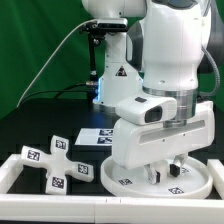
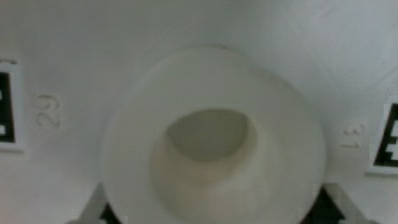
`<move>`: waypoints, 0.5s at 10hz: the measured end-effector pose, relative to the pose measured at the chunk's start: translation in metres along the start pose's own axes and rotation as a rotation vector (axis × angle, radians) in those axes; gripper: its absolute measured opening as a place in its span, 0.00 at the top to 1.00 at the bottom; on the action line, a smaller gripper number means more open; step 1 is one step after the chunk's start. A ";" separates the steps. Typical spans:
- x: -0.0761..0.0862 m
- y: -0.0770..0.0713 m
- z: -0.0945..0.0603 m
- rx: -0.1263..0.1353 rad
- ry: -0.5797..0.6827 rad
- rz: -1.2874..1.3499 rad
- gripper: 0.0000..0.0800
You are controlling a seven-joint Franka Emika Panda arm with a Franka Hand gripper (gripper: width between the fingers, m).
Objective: Assemble round table
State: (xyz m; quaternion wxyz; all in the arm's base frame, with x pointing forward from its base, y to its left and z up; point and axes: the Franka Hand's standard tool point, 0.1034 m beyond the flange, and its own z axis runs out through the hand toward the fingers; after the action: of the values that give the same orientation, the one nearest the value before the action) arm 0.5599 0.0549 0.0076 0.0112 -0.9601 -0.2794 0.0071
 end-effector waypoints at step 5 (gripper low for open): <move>0.035 0.009 -0.002 -0.010 0.035 -0.020 0.62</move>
Offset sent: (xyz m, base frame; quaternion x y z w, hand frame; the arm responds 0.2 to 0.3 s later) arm 0.0359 0.0165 0.0018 0.0200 0.0186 -0.0089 0.9996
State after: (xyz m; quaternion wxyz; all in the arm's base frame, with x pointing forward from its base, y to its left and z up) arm 0.5941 0.0654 0.0092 0.0116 -0.9572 -0.2888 -0.0113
